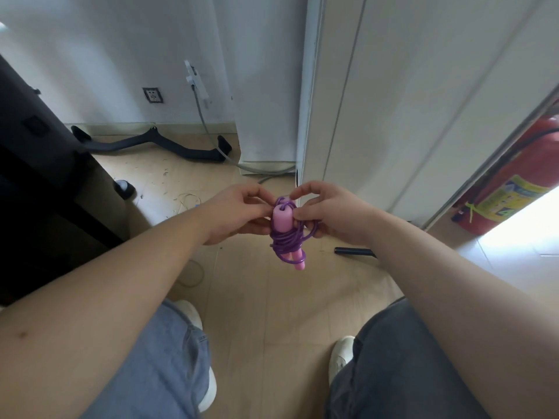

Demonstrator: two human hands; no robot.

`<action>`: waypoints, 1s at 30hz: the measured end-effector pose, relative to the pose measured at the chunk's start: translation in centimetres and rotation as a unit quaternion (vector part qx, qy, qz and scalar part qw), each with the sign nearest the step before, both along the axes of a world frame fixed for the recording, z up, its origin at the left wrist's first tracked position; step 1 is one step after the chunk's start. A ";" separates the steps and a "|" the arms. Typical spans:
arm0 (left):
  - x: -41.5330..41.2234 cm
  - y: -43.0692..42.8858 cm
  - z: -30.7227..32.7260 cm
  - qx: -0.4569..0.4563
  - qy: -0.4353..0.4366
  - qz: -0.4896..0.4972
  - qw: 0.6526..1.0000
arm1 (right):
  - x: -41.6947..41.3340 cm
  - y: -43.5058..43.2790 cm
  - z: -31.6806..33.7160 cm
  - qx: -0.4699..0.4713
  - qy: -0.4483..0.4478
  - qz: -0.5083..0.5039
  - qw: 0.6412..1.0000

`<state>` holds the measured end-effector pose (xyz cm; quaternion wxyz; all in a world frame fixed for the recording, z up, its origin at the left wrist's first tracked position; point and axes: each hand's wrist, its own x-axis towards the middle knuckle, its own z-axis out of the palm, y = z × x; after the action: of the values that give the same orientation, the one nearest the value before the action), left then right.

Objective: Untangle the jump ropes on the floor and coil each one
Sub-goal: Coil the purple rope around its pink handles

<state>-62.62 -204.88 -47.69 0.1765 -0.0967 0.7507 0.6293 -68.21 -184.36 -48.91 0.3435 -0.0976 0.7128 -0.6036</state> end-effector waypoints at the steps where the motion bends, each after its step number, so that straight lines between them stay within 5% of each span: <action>1: 0.1 0.0 -0.1 0.005 -0.004 -0.013 1.000 | 0.1 0.2 0.0 0.001 -0.009 0.017 1.000; 9: 0.5 0.3 1.1 -0.009 0.047 -0.065 0.997 | -0.5 1.5 0.2 -0.087 -0.079 0.057 0.991; 13: 0.4 0.6 1.3 -0.086 0.083 -0.088 0.989 | -0.6 1.7 -0.1 -0.099 -0.055 0.065 0.991; 22: 0.2 0.6 0.5 -0.206 0.133 -0.095 0.965 | 0.3 -0.3 -0.7 0.005 0.074 0.027 0.997; 30: -0.2 -0.3 0.4 -0.271 0.209 -0.080 0.936 | 1.7 -1.5 -0.4 0.099 0.260 0.058 0.959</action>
<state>-62.87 -205.21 -47.31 0.0326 0.0536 0.9181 0.3914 -66.53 -185.83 -49.31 0.1887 -0.2576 0.8269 -0.4629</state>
